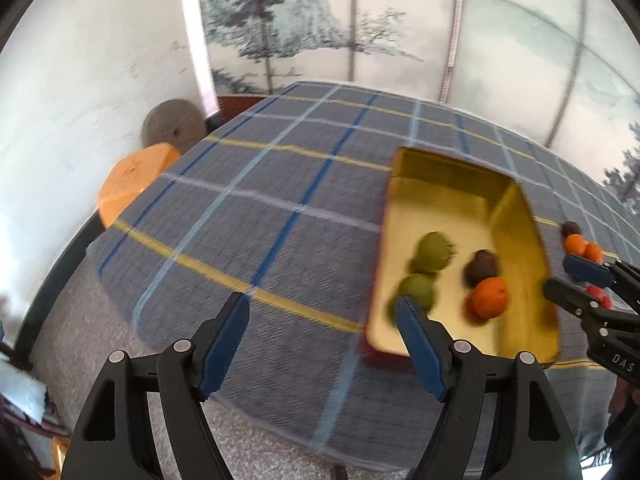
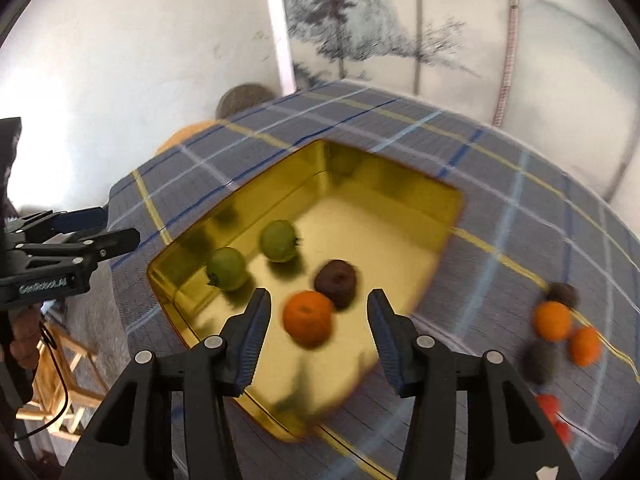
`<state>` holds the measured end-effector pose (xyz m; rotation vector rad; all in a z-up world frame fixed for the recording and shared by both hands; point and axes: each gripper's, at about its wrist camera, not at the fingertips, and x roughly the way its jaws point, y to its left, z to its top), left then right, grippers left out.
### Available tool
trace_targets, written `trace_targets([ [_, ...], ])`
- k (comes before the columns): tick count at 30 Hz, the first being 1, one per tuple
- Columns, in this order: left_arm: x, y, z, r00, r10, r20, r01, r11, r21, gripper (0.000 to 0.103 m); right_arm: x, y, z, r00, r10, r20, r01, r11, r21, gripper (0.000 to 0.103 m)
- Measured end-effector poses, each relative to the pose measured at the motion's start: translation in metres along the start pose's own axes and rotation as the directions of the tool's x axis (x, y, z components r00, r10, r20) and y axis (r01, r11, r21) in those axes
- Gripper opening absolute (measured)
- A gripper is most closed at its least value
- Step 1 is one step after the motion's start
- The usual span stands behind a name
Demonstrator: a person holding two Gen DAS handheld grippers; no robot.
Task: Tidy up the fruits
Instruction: 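Carry the orange into the tin with the right gripper and release, then grasp a red tomato with the left gripper while the right gripper grasps another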
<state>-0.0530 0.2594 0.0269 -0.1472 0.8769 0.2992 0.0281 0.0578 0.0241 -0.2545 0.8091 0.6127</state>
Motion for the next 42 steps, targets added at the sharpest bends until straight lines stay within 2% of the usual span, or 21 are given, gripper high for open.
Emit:
trace_targets([
  [4, -0.004, -0.036, 0.005, 0.998, -0.059, 0.007, 0.059, 0.996, 0.06, 0.076, -0.031, -0.043, -0.025, 0.995, -0.098, 0.016, 0.096, 0.993, 0.073, 0.048],
  [8, -0.004, -0.076, 0.008, 0.993, -0.121, -0.001, 0.12, 0.984, 0.128, 0.076, -0.051, -0.096, -0.061, 0.98, -0.195, -0.036, 0.198, 0.966, 0.166, 0.048],
  [11, -0.004, -0.11, 0.007, 0.984, -0.175, -0.021, 0.176, 0.968, 0.178, 0.076, -0.06, -0.126, -0.087, 0.968, -0.238, -0.083, 0.251, 0.944, 0.215, 0.048],
  [16, -0.004, -0.155, 0.004, 0.975, -0.218, -0.04, 0.221, 0.941, 0.255, 0.076, -0.055, -0.148, -0.109, 0.963, -0.246, -0.114, 0.267, 0.931, 0.249, 0.048],
  [21, -0.003, -0.184, 0.001, 0.971, -0.232, -0.061, 0.239, 0.923, 0.301, 0.076, -0.044, -0.154, -0.113, 0.965, -0.237, -0.111, 0.259, 0.931, 0.256, 0.046],
  [27, 0.002, -0.211, 0.0, 0.965, -0.248, -0.08, 0.26, 0.905, 0.336, 0.076, -0.036, -0.156, -0.112, 0.965, -0.244, -0.098, 0.261, 0.935, 0.241, 0.036],
  [29, 0.004, -0.221, -0.001, 0.963, -0.255, -0.086, 0.269, 0.899, 0.346, 0.076, -0.035, -0.155, -0.112, 0.966, -0.242, -0.089, 0.256, 0.938, 0.233, 0.029],
  [33, 0.009, -0.241, -0.003, 0.954, -0.281, -0.102, 0.298, 0.883, 0.362, 0.076, -0.039, -0.157, -0.116, 0.967, -0.244, -0.078, 0.256, 0.939, 0.231, 0.028],
  [38, 0.021, -0.266, -0.009, 0.942, -0.307, -0.138, 0.337, 0.856, 0.392, 0.076, -0.047, -0.188, -0.122, 0.946, -0.314, -0.083, 0.324, 0.904, 0.279, 0.028],
  [42, 0.03, -0.288, -0.016, 0.935, -0.314, -0.166, 0.355, 0.831, 0.429, 0.076, -0.056, -0.22, -0.128, 0.921, -0.376, -0.101, 0.388, 0.861, 0.328, 0.028],
])
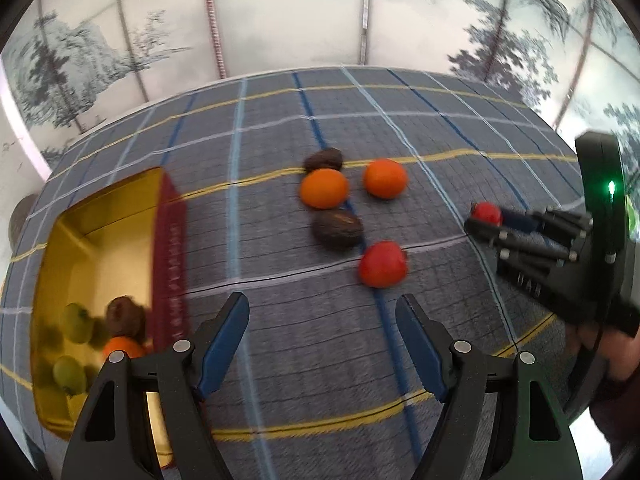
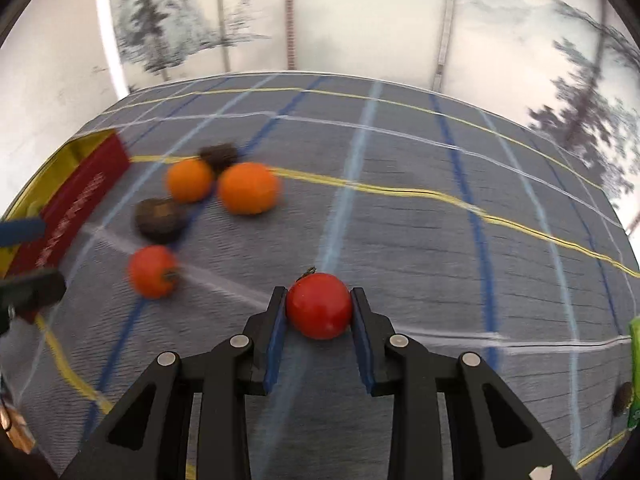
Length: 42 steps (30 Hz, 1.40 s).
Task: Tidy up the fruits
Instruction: 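Grasp a red tomato with the left gripper while the right gripper grasps another, then lower the red tomato into the tin with the left gripper and open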
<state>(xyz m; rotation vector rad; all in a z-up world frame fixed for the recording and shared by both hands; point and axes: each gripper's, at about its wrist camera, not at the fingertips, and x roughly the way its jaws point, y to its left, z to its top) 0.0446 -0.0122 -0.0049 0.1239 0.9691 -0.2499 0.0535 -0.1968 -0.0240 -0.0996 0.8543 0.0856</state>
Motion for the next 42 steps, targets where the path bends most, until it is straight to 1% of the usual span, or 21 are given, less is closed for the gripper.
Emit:
trace_targets([
  [2, 0.008, -0.009, 0.003, 1.0, -0.012, -0.009, 0.012, 1.0, 0.016, 0.076, 0.002, -0.014, 0.001, 1.0, -0.029, -0.001, 0.029, 0.999, 0.024, 0.028],
  [5, 0.021, -0.02, 0.008, 1.0, -0.024, -0.021, 0.024, 0.999, 0.031, 0.076, 0.004, -0.027, 0.001, 1.0, -0.017, 0.002, 0.017, 0.998, 0.064, 0.028],
  [8, 0.033, -0.026, 0.013, 0.999, -0.033, -0.038, 0.034, 0.999, 0.033, 0.075, 0.005, -0.025, 0.002, 1.0, -0.027, 0.0, 0.027, 0.998, 0.053, 0.028],
  [10, 0.04, -0.03, 0.017, 0.999, -0.023, -0.039, 0.024, 0.999, 0.039, 0.074, 0.004, -0.024, 0.001, 1.0, -0.031, -0.001, 0.031, 0.998, 0.048, 0.028],
  [13, 0.048, -0.033, 0.02, 0.998, -0.022, -0.051, 0.024, 0.999, 0.043, 0.063, 0.003, -0.028, 0.0, 1.0, -0.015, 0.0, 0.014, 0.998, 0.059, 0.029],
  [15, 0.052, -0.033, 0.021, 0.998, -0.021, -0.06, 0.023, 0.999, 0.038, 0.059, 0.003, -0.028, 0.0, 1.0, -0.013, 0.0, 0.013, 0.998, 0.059, 0.029],
  [17, 0.055, -0.033, 0.022, 0.998, -0.023, -0.064, 0.025, 0.999, 0.035, 0.051, 0.003, -0.029, 0.0, 1.0, -0.015, -0.001, 0.015, 0.998, 0.056, 0.03],
  [20, 0.058, -0.033, 0.022, 0.997, -0.019, -0.072, 0.021, 0.999, 0.031, 0.042, 0.004, -0.028, 0.0, 1.0, -0.014, -0.001, 0.015, 0.998, 0.054, 0.03],
  [22, 0.057, -0.034, 0.021, 0.998, -0.03, -0.064, 0.032, 0.999, 0.031, 0.035, 0.003, -0.028, -0.001, 1.0, -0.015, -0.001, 0.015, 0.998, 0.054, 0.03],
  [25, 0.053, -0.036, 0.019, 0.998, -0.009, -0.055, 0.012, 0.999, 0.042, 0.035, 0.003, -0.028, -0.001, 1.0, -0.016, -0.001, 0.016, 0.998, 0.053, 0.031],
  [31, 0.039, -0.026, 0.014, 0.999, -0.018, -0.05, 0.018, 1.0, 0.01, 0.035, 0.003, -0.027, -0.001, 1.0, -0.021, -0.002, 0.021, 0.999, 0.048, 0.031],
  [33, 0.03, -0.017, 0.012, 0.999, -0.022, -0.045, 0.021, 1.0, -0.015, 0.035, 0.003, -0.026, -0.001, 1.0, -0.021, -0.002, 0.021, 0.999, 0.047, 0.03],
  [36, 0.013, -0.002, 0.009, 1.0, -0.012, -0.019, 0.011, 0.999, -0.05, 0.035, 0.003, -0.026, -0.001, 1.0, -0.022, -0.002, 0.022, 0.999, 0.046, 0.03],
  [40, -0.012, 0.024, 0.004, 0.999, 0.029, 0.021, -0.027, 0.996, -0.09, 0.035, 0.003, -0.026, -0.001, 1.0, -0.024, -0.002, 0.024, 0.999, 0.044, 0.03],
  [42, -0.024, 0.041, 0.0, 0.998, 0.047, 0.037, -0.042, 0.991, -0.125, 0.035, 0.004, -0.026, -0.001, 1.0, -0.025, -0.002, 0.025, 0.999, 0.044, 0.03],
])
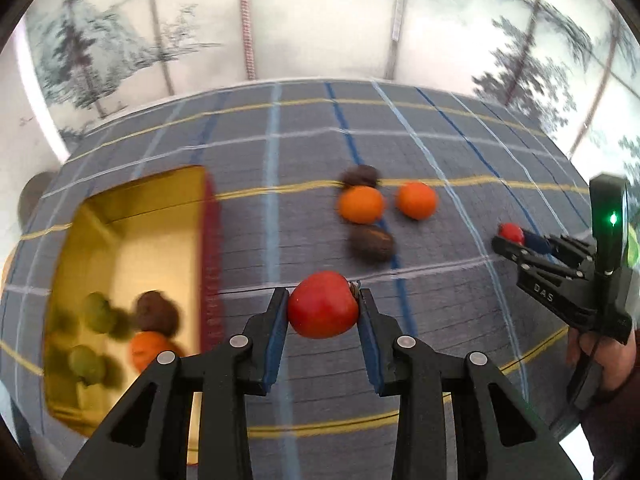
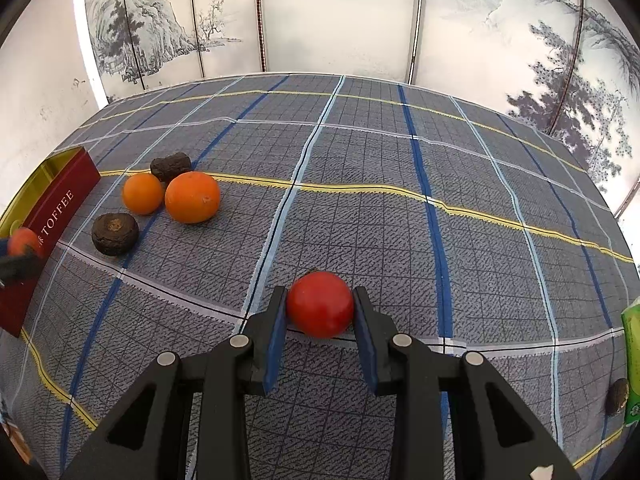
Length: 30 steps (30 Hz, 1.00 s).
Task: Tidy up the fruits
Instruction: 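Lower the red tomato into the tin with the left gripper and open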
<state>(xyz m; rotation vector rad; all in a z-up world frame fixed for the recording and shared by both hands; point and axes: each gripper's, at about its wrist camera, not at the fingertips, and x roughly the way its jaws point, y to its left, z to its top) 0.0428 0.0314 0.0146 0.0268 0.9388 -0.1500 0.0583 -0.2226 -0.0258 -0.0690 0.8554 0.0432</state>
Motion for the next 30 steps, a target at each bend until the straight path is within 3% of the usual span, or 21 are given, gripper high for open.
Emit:
trace_targets([
  [5, -0.015, 0.045, -0.004, 0.998, 0.067, 0.019, -0.066, 0.995, -0.075, 0.035, 0.0, 0.0, 0.0, 1.0, -0.001, 0.0, 0.001, 1.0, -0.001, 0.03],
  [13, -0.016, 0.107, -0.022, 0.987, 0.155, -0.028, -0.158, 0.971, -0.178, 0.035, 0.0, 0.001, 0.0, 1.0, -0.003, 0.0, 0.003, 1.0, -0.001, 0.03],
  [30, 0.0, 0.147, -0.042, 0.979, 0.178, -0.097, -0.196, 0.951, -0.239, 0.035, 0.001, 0.002, 0.0, 1.0, -0.006, -0.001, 0.006, 1.0, -0.004, 0.03],
])
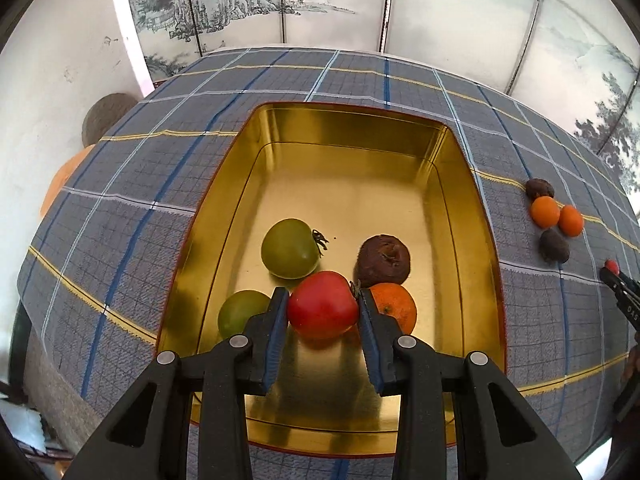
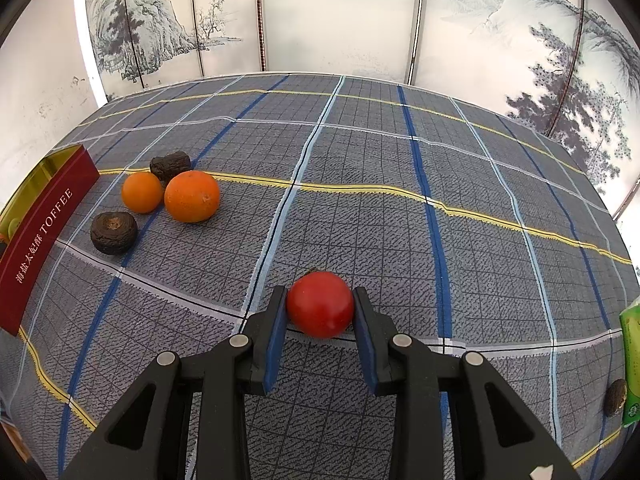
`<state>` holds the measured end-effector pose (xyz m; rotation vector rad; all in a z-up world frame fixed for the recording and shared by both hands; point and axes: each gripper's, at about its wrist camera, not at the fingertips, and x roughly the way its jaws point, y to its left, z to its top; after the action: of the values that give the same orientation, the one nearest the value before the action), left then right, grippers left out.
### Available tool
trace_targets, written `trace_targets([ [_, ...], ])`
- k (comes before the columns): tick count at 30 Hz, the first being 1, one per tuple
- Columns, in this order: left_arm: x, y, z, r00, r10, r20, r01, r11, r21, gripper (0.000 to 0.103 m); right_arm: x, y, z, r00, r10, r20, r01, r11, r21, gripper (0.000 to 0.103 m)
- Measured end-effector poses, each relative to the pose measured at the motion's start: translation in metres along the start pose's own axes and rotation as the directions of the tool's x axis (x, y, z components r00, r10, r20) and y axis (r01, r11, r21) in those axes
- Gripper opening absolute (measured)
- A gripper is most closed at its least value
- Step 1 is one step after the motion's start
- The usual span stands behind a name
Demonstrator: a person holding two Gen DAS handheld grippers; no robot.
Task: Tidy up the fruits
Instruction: 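Lower the red tomato into the tin with the left gripper and open, then carry the red tomato into the tin with the right gripper and release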
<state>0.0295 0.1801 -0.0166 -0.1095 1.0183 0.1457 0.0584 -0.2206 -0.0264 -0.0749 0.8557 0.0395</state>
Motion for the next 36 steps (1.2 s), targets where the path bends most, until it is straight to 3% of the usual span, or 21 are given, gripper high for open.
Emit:
trace_targets([
  [15, 0.002, -0.002, 0.001, 1.0, 0.002, -0.003, -0.002, 0.999, 0.045, 0.039, 0.0, 0.001, 0.0, 1.0, -0.003, 0.0, 0.003, 1.0, -0.002, 0.03],
  [22, -0.007, -0.002, -0.003, 1.0, -0.003, 0.016, 0.002, 0.998, 0.062, 0.056, 0.001, 0.002, 0.0, 1.0, -0.008, 0.001, 0.008, 1.0, -0.006, 0.029],
  [31, -0.031, -0.002, -0.009, 0.994, 0.002, 0.109, -0.011, 0.996, 0.087, 0.072, -0.005, 0.012, 0.005, 1.0, -0.011, 0.001, 0.011, 1.0, -0.004, 0.029],
  [36, -0.038, 0.005, -0.013, 0.992, 0.002, 0.129, -0.01, 0.998, 0.067, 0.074, -0.019, 0.039, 0.017, 0.997, 0.079, 0.025, -0.078, 0.996, -0.033, 0.029],
])
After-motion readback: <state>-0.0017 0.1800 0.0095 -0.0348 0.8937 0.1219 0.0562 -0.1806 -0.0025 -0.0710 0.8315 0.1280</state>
